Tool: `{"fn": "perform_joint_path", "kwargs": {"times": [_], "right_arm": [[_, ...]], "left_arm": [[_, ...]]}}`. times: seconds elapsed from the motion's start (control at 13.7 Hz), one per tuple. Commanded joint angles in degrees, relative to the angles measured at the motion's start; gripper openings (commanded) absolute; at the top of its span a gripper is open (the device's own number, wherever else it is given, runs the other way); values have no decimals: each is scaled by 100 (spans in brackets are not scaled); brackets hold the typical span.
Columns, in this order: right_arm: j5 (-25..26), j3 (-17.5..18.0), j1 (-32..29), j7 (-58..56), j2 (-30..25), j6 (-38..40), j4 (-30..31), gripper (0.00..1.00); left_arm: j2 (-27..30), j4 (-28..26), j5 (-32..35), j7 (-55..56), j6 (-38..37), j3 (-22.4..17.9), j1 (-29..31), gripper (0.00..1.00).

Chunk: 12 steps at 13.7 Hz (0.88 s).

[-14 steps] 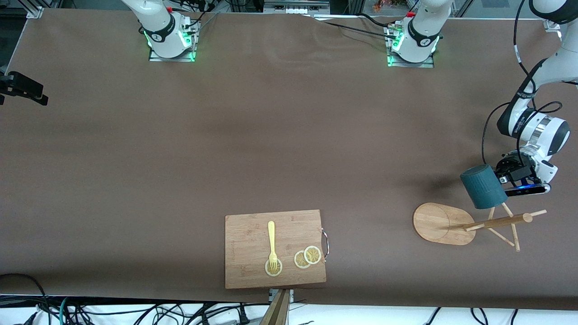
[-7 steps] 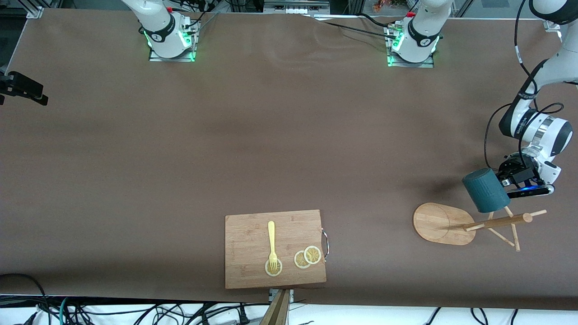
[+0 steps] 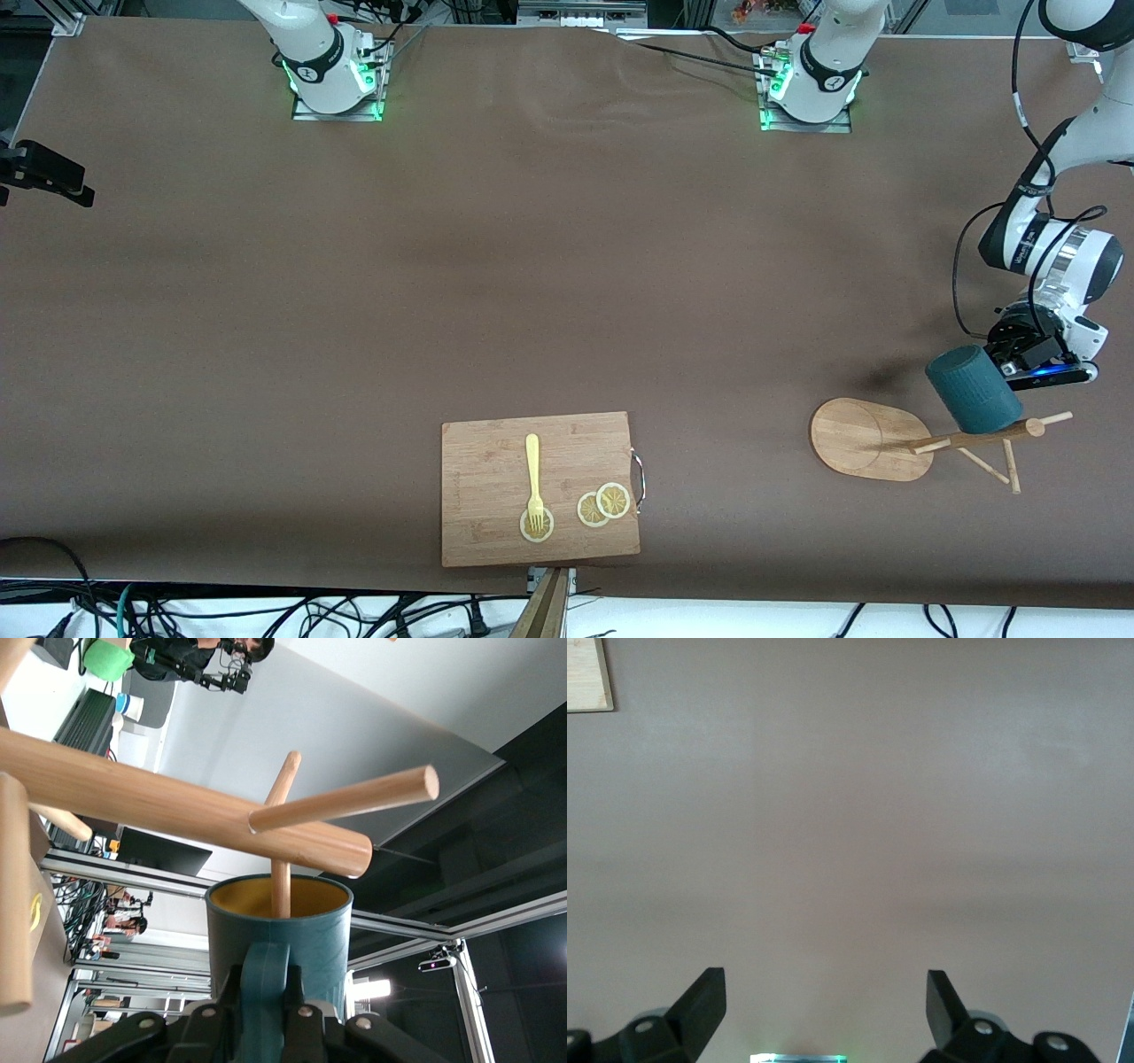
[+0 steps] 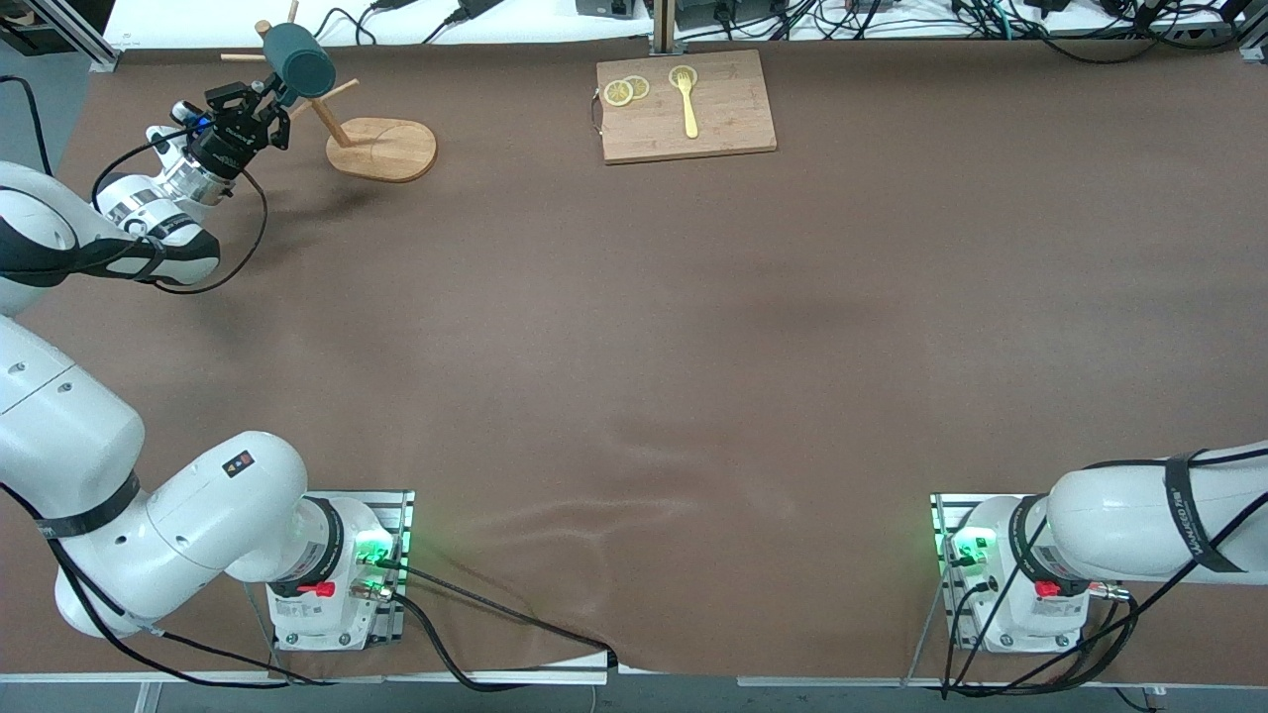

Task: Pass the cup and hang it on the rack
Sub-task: 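Lower the mug handle onto a rack peg with the left gripper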

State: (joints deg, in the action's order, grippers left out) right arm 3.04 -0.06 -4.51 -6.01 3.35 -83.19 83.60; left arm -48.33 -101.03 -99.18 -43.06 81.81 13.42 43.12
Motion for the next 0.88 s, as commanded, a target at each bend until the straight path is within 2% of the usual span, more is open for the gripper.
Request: {"fn": "perform_joint_path", "kwargs": {"times": [0.0, 0.15, 0.51, 0.58, 0.66, 0.73, 0.8], "right_arm": [[-40, 33, -67, -85, -71, 31, 69, 100], [-40, 33, -67, -85, -71, 31, 69, 100], [-40, 33, -67, -85, -71, 31, 60, 100], [-40, 33, -67, -85, -71, 31, 60, 100], [-40, 33, -67, -85, -71, 31, 60, 100], [-40, 33, -67, -85, -71, 31, 69, 100], [-40, 33, -67, -85, -71, 31, 60, 100]], "left_arm": [[-430, 450, -154, -420, -24, 20, -5, 0], [-669, 680, -145, -519, -42, 20, -5, 0], [-643, 699, -49, -589, -33, -76, -31, 2], [-643, 707, 39, -659, -33, -76, -32, 22], [-634, 707, 57, -660, -33, -76, -23, 33], [-626, 707, 66, -668, -33, -85, -23, 91], [-617, 725, 75, -660, -33, -94, -23, 100]]}}
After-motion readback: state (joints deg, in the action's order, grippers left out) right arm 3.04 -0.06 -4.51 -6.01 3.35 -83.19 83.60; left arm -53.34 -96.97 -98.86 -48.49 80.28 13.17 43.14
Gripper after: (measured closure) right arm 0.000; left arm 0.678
